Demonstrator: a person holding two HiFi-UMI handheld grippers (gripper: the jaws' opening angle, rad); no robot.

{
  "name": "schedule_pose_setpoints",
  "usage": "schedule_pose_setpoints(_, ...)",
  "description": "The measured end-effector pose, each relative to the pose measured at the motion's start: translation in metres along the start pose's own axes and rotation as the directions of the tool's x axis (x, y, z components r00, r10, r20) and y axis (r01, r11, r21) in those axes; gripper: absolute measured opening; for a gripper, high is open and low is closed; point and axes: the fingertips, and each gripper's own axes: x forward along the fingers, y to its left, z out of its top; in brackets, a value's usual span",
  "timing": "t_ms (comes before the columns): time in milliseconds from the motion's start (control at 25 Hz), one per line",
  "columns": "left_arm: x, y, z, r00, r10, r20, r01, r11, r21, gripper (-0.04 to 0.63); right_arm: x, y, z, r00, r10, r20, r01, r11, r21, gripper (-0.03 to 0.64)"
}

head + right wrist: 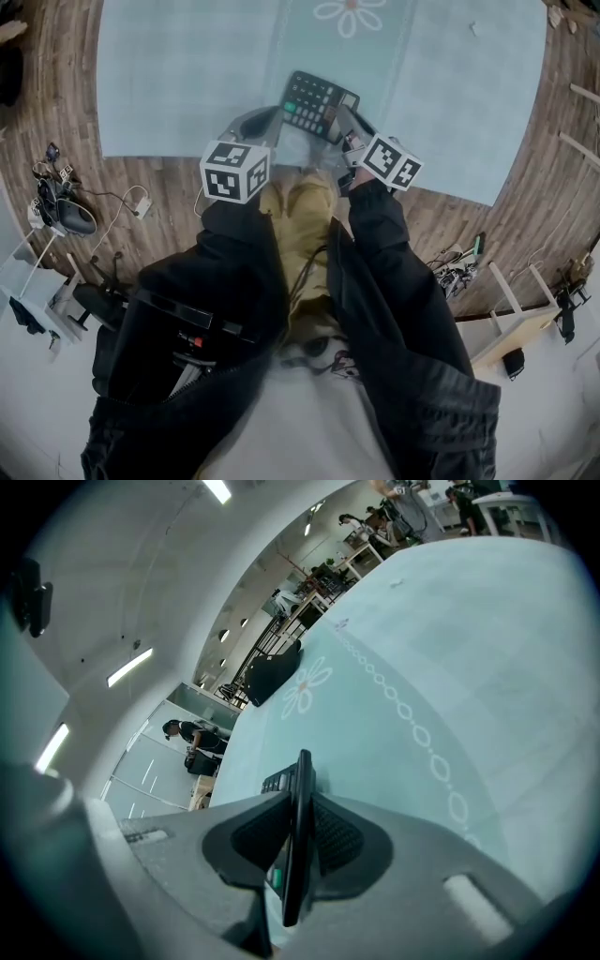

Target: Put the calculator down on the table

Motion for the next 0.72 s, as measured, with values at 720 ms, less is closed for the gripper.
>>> schedule_pose_setpoints(720,-0.025,-0.018,0.033,0.994,-0.027,0.108,0.022,0.999,0.045,-0.005,-0.044,0.001,0.033,0.985,-0.038,0.166,0.054,0.994,-0.092,0.121)
